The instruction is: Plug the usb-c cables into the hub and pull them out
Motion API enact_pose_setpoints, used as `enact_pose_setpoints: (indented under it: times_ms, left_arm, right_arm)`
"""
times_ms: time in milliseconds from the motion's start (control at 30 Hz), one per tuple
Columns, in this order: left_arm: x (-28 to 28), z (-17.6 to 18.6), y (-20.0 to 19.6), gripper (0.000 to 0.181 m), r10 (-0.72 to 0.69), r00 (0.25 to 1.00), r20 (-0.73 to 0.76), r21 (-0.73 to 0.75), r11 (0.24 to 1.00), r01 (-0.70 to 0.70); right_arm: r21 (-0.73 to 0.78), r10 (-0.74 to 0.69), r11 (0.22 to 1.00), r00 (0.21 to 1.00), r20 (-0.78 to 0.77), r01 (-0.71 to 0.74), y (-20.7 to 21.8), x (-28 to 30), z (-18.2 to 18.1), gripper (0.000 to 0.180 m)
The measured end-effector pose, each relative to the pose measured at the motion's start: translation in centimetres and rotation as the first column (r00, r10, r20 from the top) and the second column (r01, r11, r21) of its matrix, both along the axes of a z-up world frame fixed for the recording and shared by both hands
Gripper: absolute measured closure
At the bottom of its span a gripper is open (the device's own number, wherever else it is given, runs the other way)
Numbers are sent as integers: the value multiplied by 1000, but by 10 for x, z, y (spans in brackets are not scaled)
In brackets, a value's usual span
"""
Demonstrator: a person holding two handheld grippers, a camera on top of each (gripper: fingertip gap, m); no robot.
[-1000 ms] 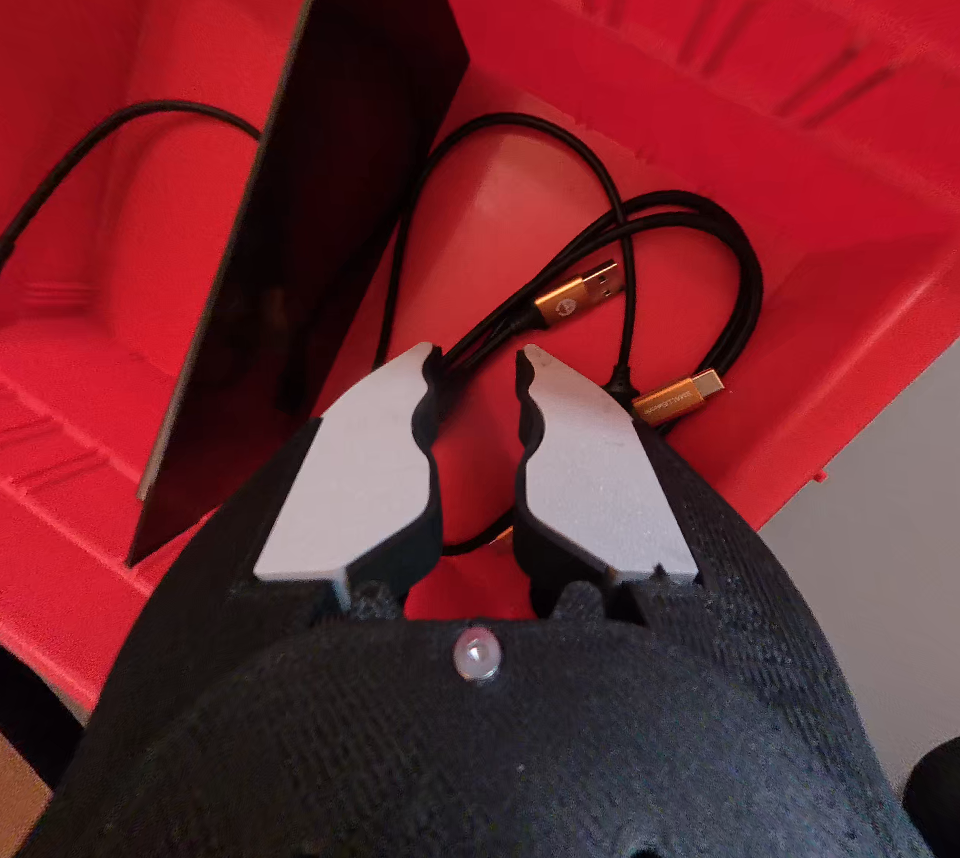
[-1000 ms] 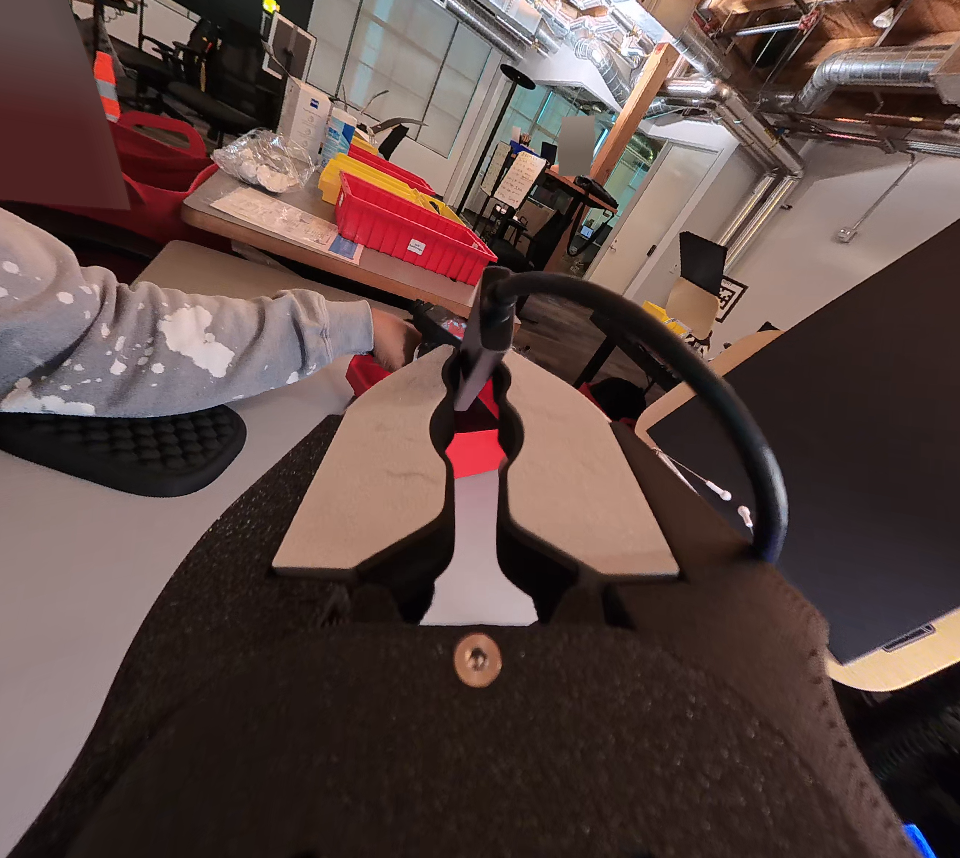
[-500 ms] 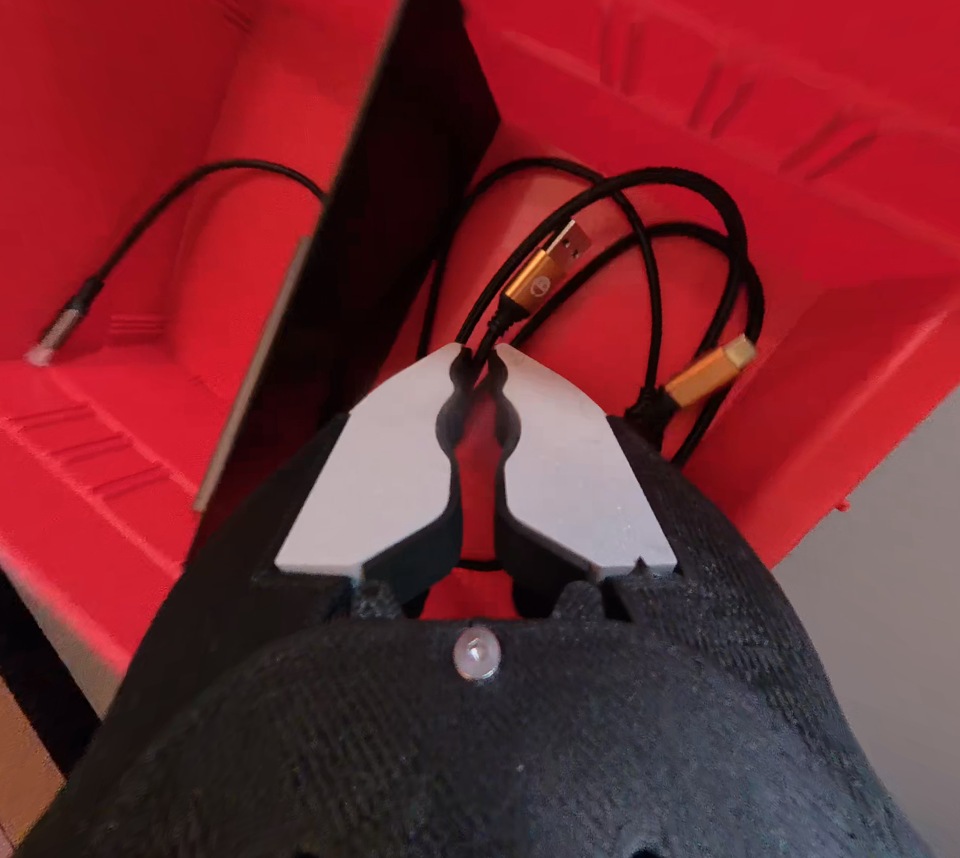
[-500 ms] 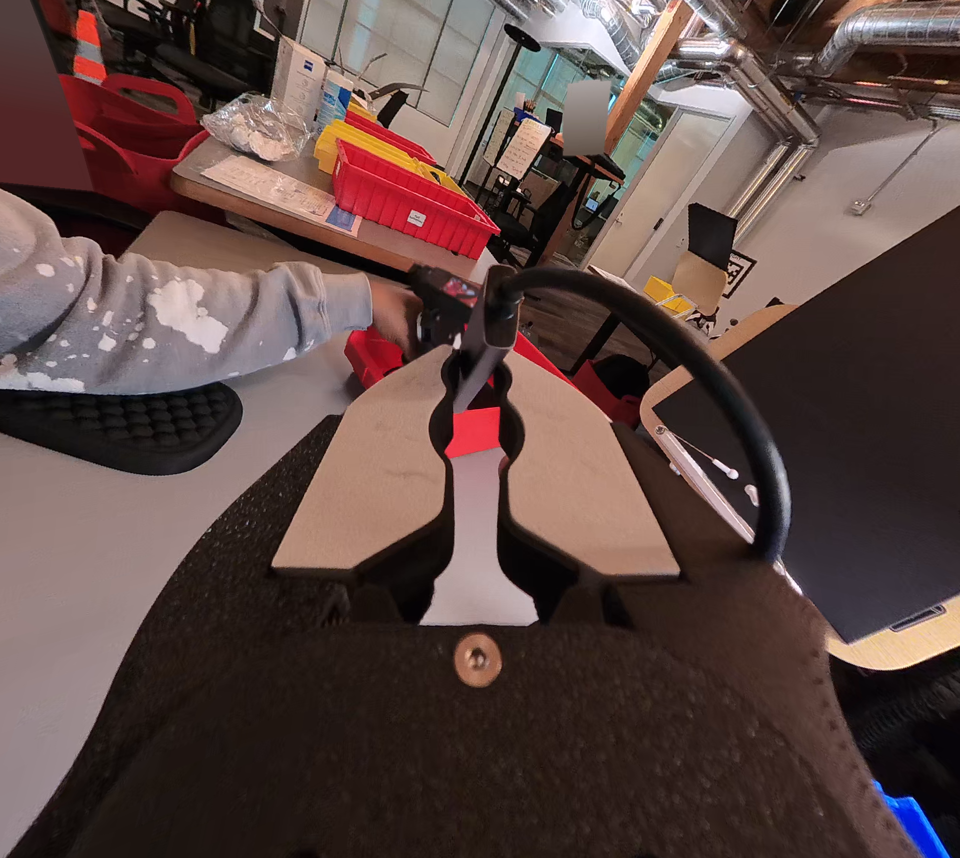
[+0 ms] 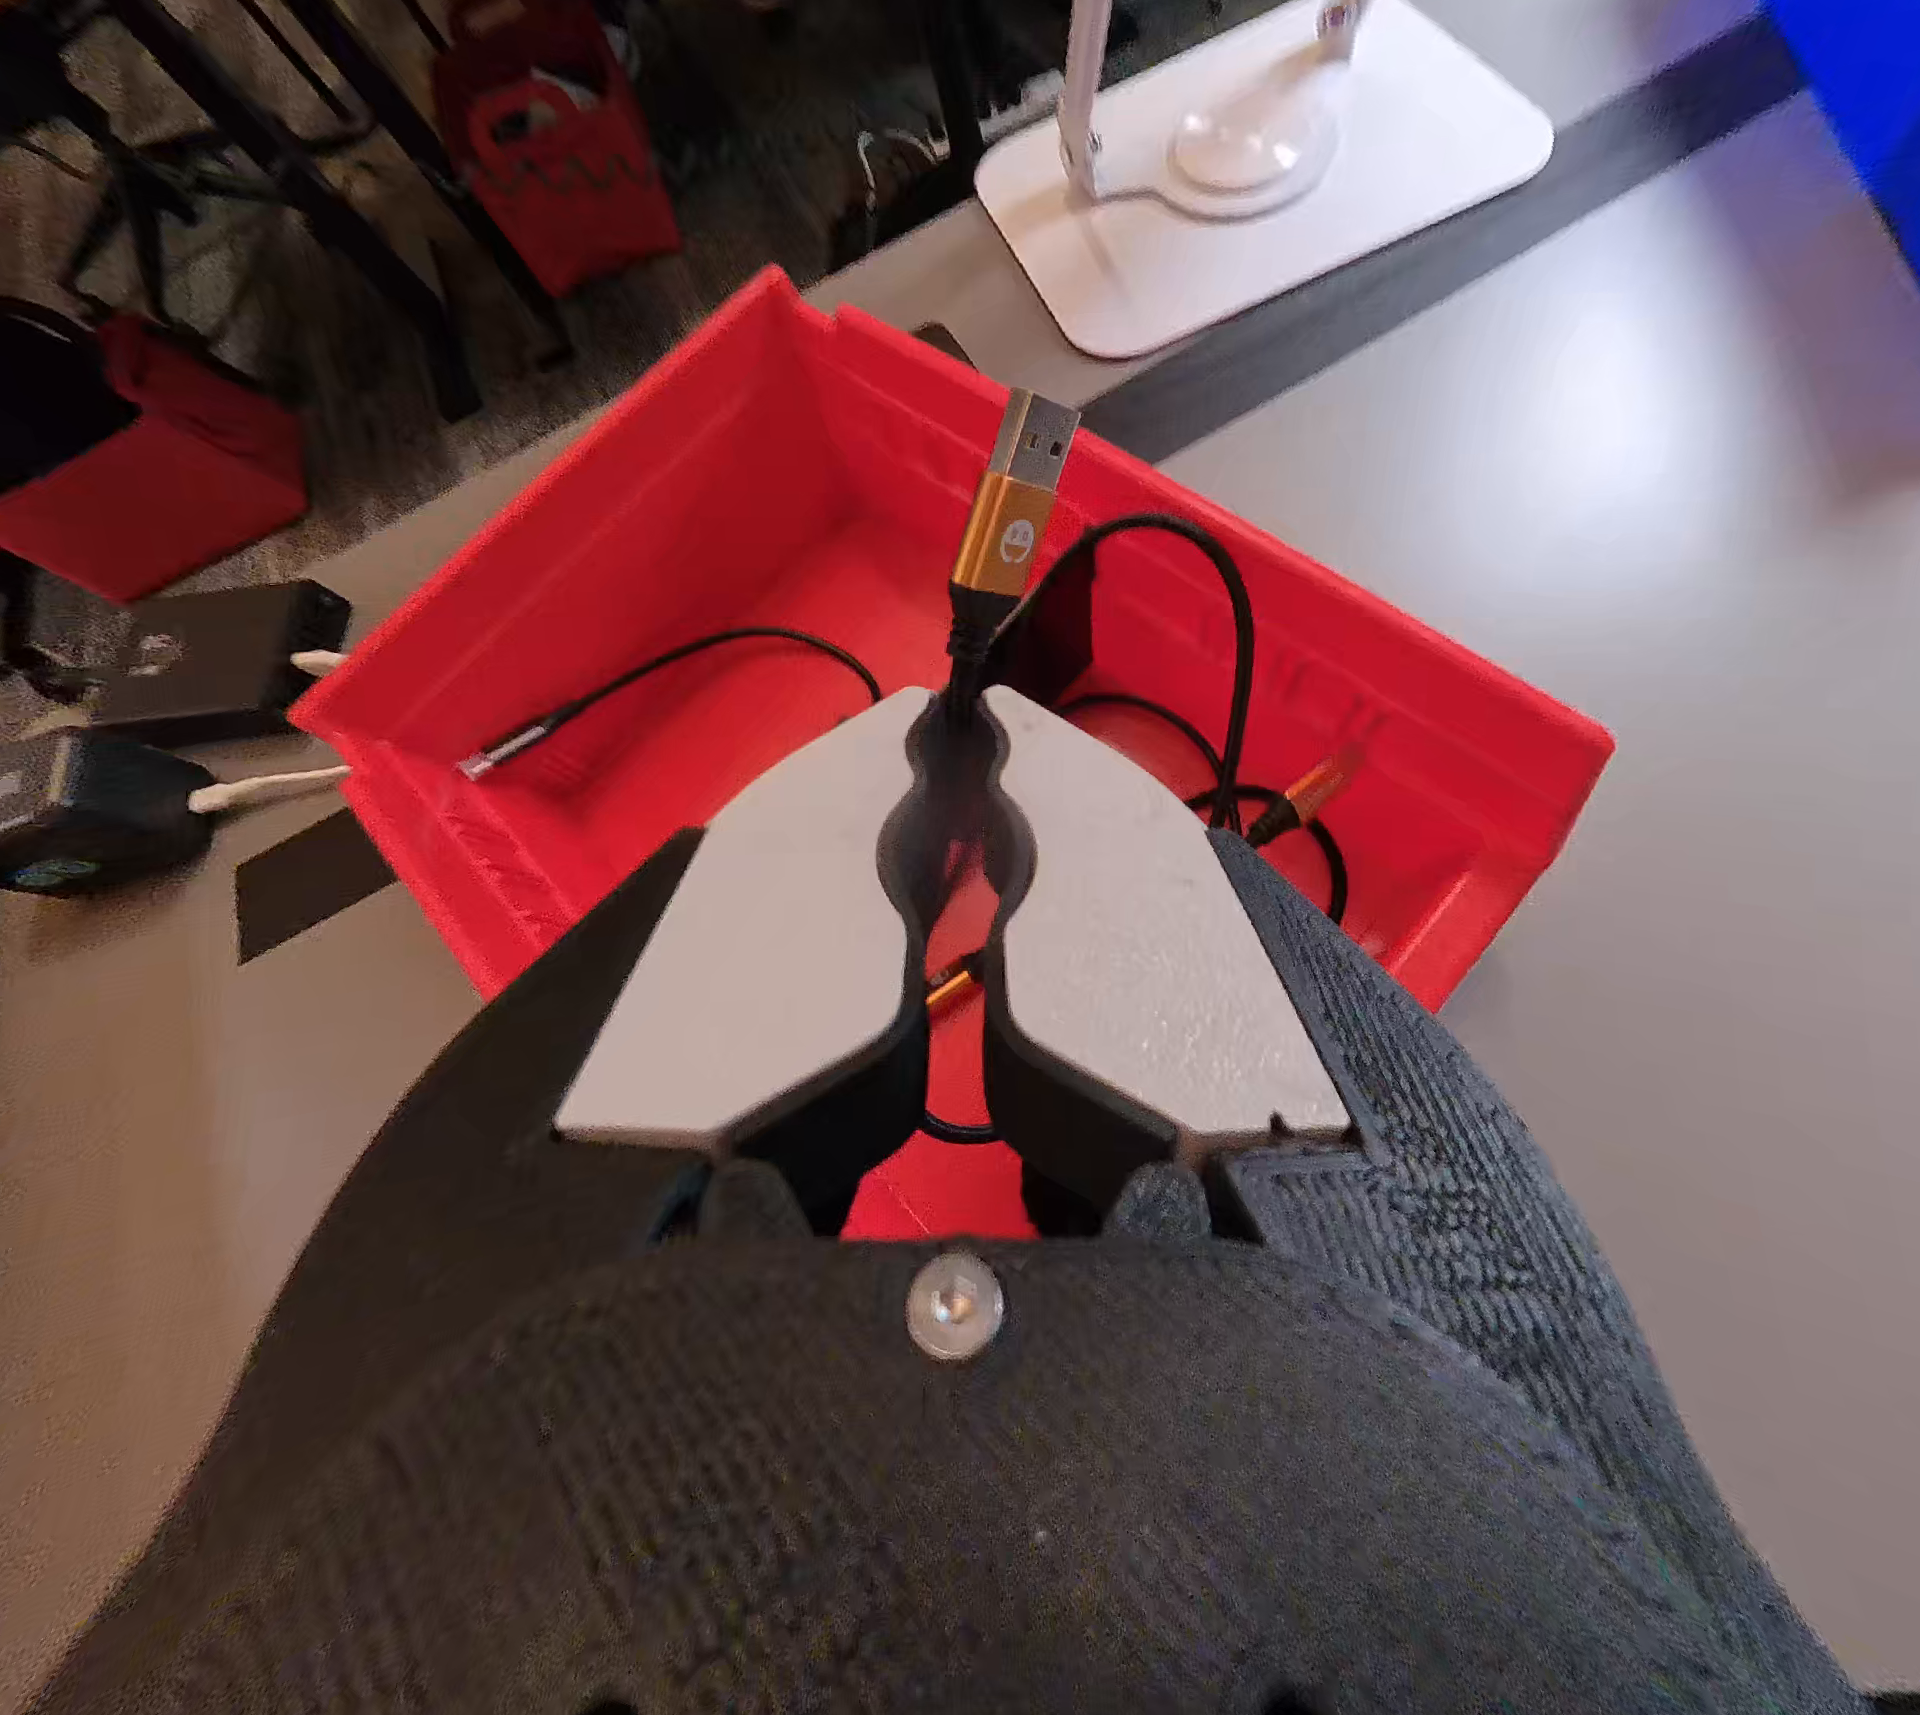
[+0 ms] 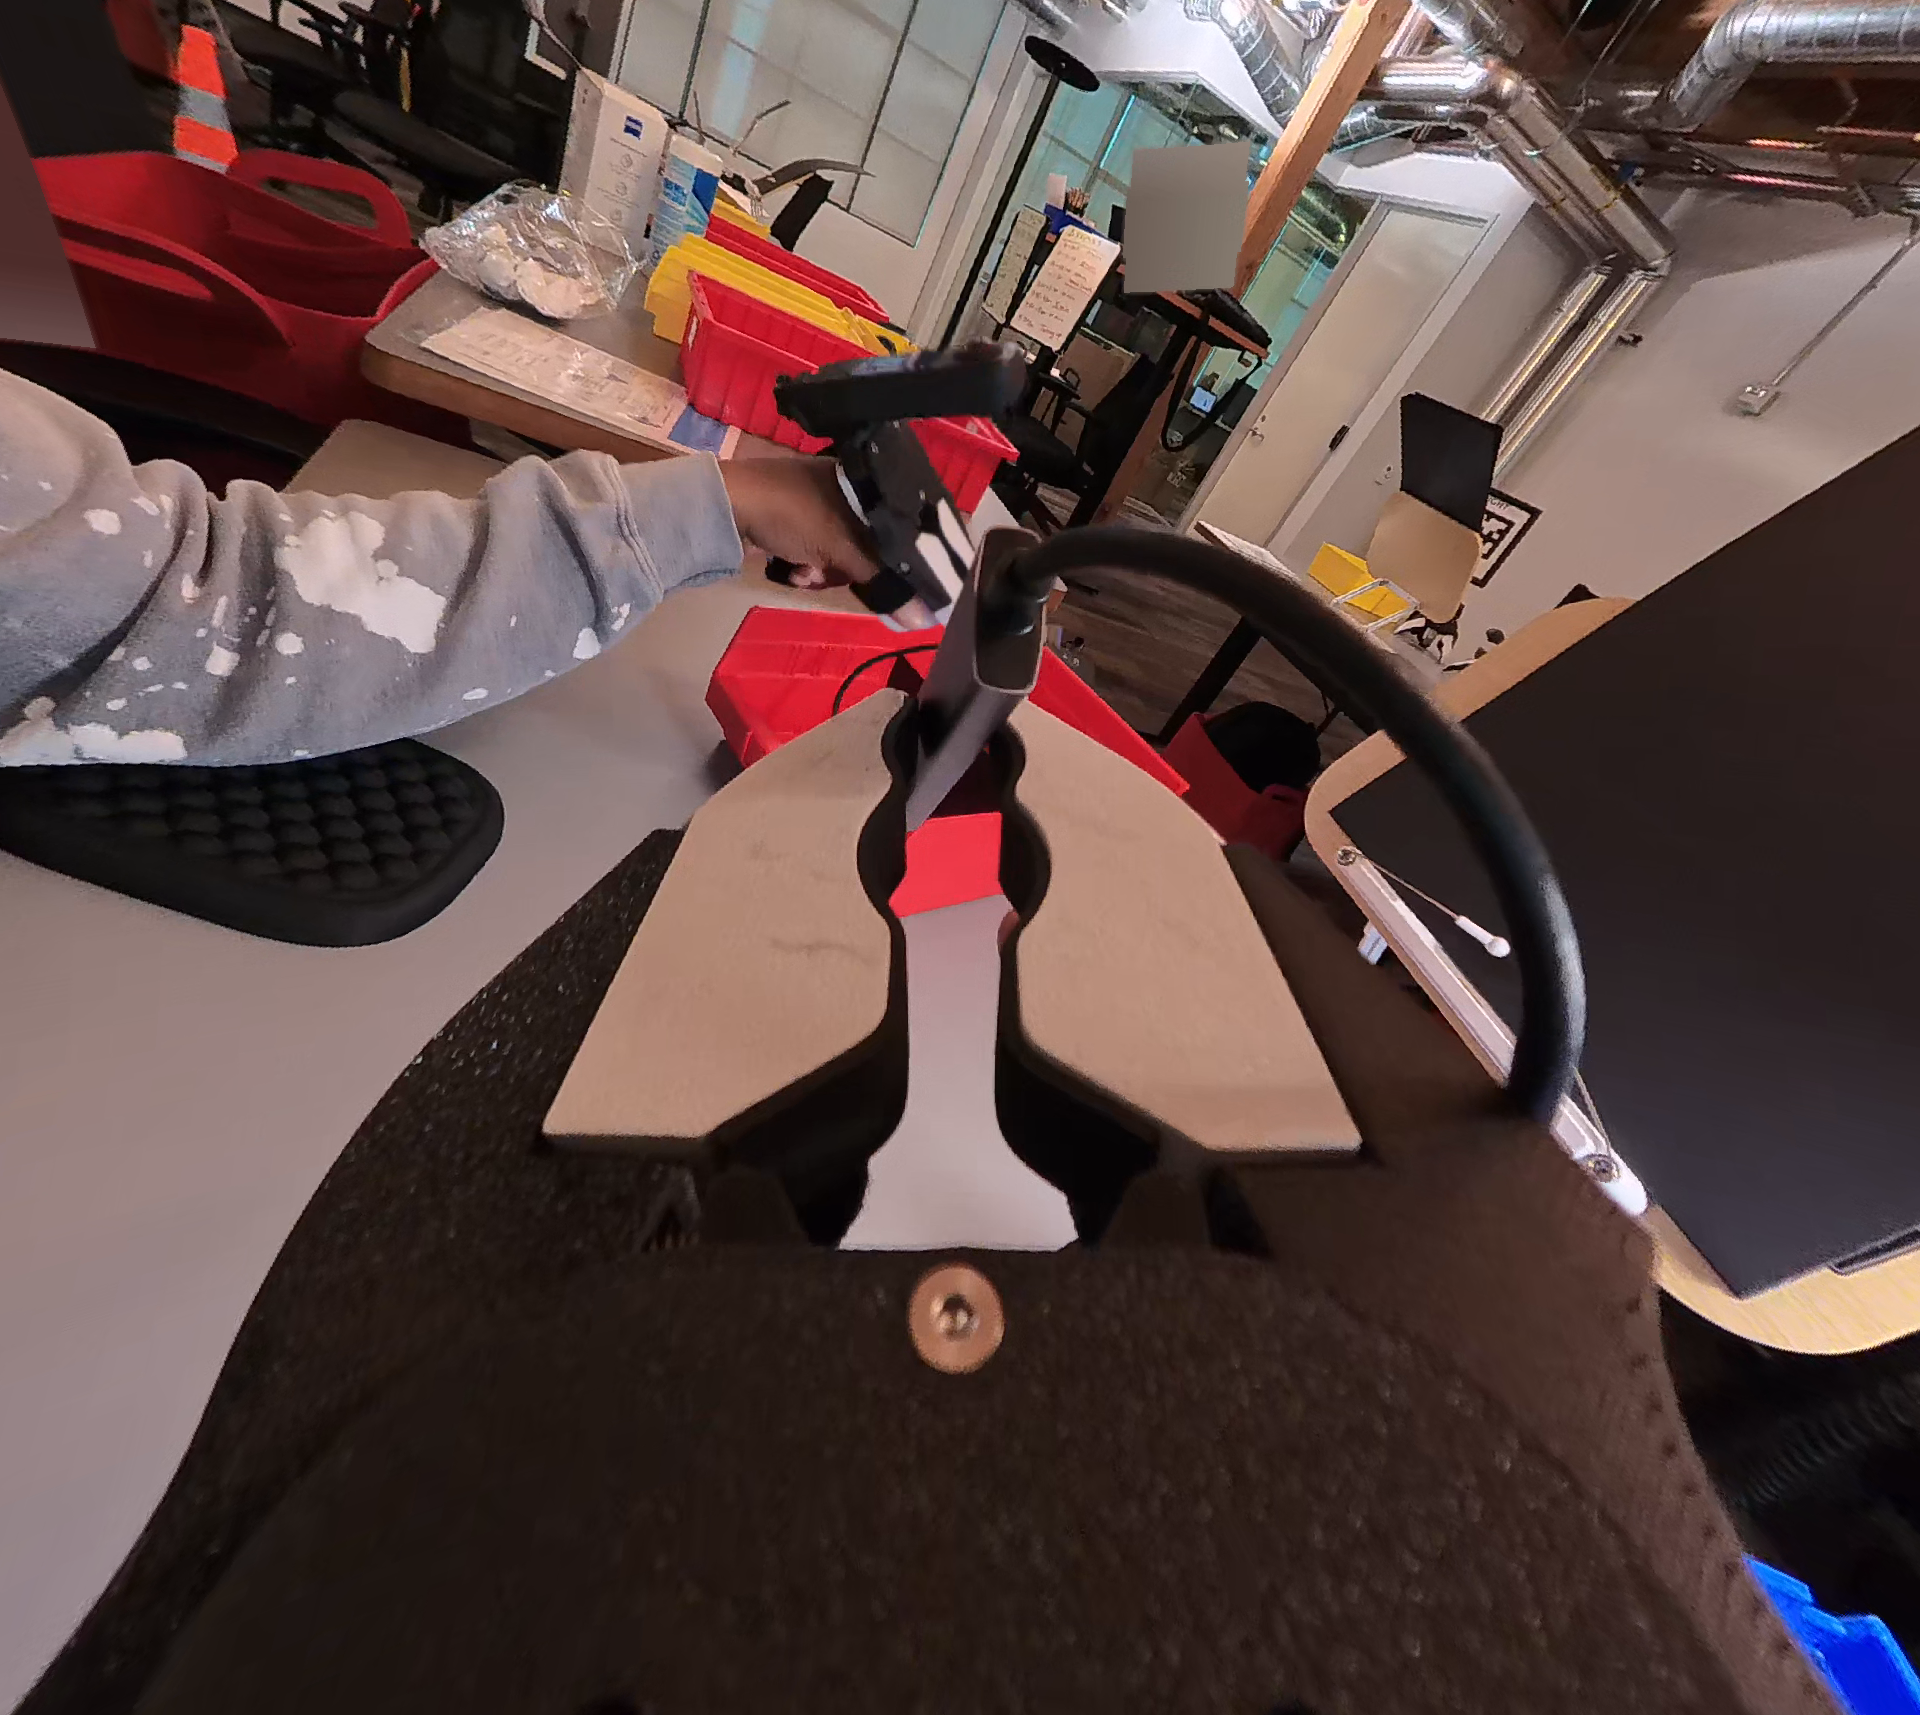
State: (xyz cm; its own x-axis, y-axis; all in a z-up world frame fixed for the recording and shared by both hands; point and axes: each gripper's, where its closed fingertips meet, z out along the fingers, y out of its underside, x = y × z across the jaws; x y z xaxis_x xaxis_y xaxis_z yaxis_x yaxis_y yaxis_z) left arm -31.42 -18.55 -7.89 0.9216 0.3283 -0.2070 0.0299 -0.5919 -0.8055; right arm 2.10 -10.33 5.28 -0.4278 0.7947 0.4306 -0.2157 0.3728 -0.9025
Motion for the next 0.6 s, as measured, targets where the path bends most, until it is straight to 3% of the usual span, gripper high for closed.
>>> enact_pose_setpoints:
  times_ms: [233, 433, 500, 600]
  left_arm:
    - [10, 54, -13, 176, 58, 991, -120, 101, 994, -46]
    - [55, 126, -18, 176, 59, 952, -302, 256, 966, 22]
    - [84, 139, -11, 176, -20, 952, -305, 279, 954, 110]
    - [136, 120, 13, 176, -268, 948, -173, 206, 931, 301]
  right_arm:
    - [0, -1, 1000, 1000, 4, 1, 1, -1, -1, 167]
    - [-4, -14, 1000, 1000, -7, 14, 5, 1, 2, 167]
    - [-10, -21, 1000, 1000, -11, 21, 8, 2, 4, 167]
    - [-17, -29, 999, 999, -18, 28, 12, 4, 6, 167]
